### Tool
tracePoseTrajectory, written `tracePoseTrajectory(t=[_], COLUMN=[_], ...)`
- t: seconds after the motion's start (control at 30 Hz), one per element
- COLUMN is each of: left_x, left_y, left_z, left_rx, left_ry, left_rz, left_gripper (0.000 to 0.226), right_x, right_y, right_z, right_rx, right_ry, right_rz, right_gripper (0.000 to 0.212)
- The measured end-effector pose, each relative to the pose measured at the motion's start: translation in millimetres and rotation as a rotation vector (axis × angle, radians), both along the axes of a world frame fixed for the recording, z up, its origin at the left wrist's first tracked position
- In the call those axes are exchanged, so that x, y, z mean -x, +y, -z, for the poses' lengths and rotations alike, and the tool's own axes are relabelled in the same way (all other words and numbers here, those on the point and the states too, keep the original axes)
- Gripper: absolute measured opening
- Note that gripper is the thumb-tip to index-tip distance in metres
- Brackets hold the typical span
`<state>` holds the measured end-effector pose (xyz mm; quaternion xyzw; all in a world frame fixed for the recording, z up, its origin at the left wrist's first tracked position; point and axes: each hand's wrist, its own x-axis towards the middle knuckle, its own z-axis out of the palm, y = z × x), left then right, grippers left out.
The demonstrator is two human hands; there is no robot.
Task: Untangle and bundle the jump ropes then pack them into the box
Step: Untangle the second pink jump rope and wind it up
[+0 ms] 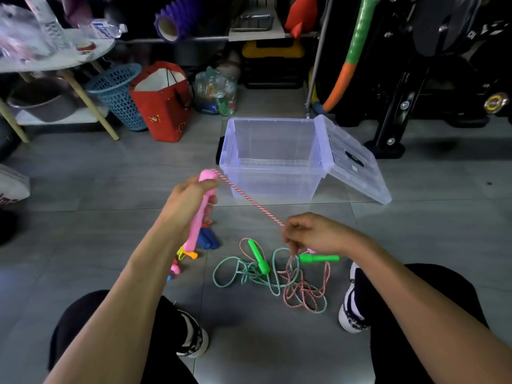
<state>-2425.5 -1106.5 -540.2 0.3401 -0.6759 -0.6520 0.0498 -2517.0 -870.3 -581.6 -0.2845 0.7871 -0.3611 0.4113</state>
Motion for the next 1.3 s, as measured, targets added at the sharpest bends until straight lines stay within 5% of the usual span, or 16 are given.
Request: tracePoseTrajectory(t=[0.07,0.17,0.27,0.4,0.5,0.73,0.9,1.0,1.1,1.3], left_x=[4,4,4,0,-3,6,-1,0,0,9], left_y=[-3,12,34,65,74,35,38,67,84,60], left_z=[6,13,16,15,19,21,28,22,19,22], left_rx=[0.173,0.593,0.662,0.552,0.489,0.123,0.740,0.591,0.458,0.183], left_ry=[-0.140,-0.326,-0.205,0.023,0.100,-0.001,-0.231,-0.016,0.067,0.001], left_rz=[0.009,0.287,0.531,0.778,0.703,0.007,0.573,0.652,0.669,0.174], left_gripper=[0.021,0.061,0.091,0.044,0.017,0.012,0.027,0.043,0.019,0.017], right_x=[0,-7,-21,-30,-31,-15,-12,-16,-22,-18], right_y=[10,15,14,15,15,35,40,35,28,34], right_z=[-5,-14,-20,-21,-27,-29,-28,-27,-28,-26], right_rx=[0.001,0.064,0.105,0.130,0.170,0.142,0.152,0.126,0.171,0.164], right_ry=[0.117,0.327,0.417,0.432,0.402,0.296,0.329,0.394,0.342,0.295], right_rz=[0.067,0.133,0.130,0.121,0.201,0.316,0.267,0.184,0.151,0.265], right_gripper=[0.029,0.029,0.024,0.020,0.017,0.017,0.017,0.018,0.019,0.018])
